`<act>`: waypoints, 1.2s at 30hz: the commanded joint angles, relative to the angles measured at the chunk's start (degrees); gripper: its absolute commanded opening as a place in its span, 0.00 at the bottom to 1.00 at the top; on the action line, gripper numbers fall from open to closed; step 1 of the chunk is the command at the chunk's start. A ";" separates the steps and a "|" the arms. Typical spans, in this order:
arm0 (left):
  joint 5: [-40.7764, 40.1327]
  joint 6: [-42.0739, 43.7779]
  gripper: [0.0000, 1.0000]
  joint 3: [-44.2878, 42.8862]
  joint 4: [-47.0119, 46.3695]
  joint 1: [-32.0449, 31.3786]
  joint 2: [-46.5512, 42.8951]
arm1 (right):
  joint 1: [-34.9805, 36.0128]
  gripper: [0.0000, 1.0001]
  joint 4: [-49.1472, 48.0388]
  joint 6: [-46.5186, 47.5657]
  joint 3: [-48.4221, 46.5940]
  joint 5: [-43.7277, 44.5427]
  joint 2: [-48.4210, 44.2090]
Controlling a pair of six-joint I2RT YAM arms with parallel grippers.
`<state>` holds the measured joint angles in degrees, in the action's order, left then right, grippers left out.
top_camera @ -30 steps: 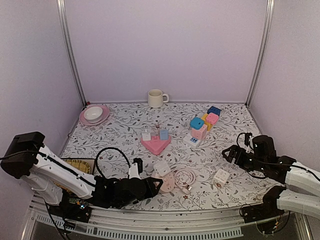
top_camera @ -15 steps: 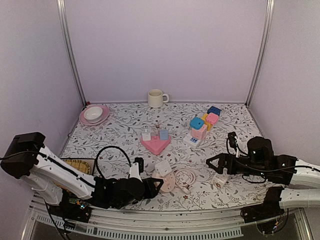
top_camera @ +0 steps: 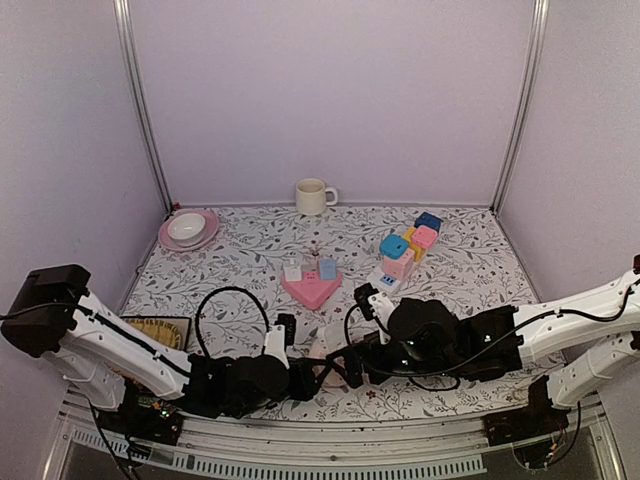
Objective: Pull the plug off the socket
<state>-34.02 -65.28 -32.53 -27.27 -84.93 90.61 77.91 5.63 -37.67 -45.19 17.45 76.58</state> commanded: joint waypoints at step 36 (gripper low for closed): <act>-5.26 -1.40 0.00 -1.22 0.31 -3.72 -1.06 | -1.88 0.45 -3.29 0.01 -0.42 2.87 4.59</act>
<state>-34.94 -60.55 -33.23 -30.98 -88.01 90.61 76.42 2.04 -37.32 -46.15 20.14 81.23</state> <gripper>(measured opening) 0.284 0.658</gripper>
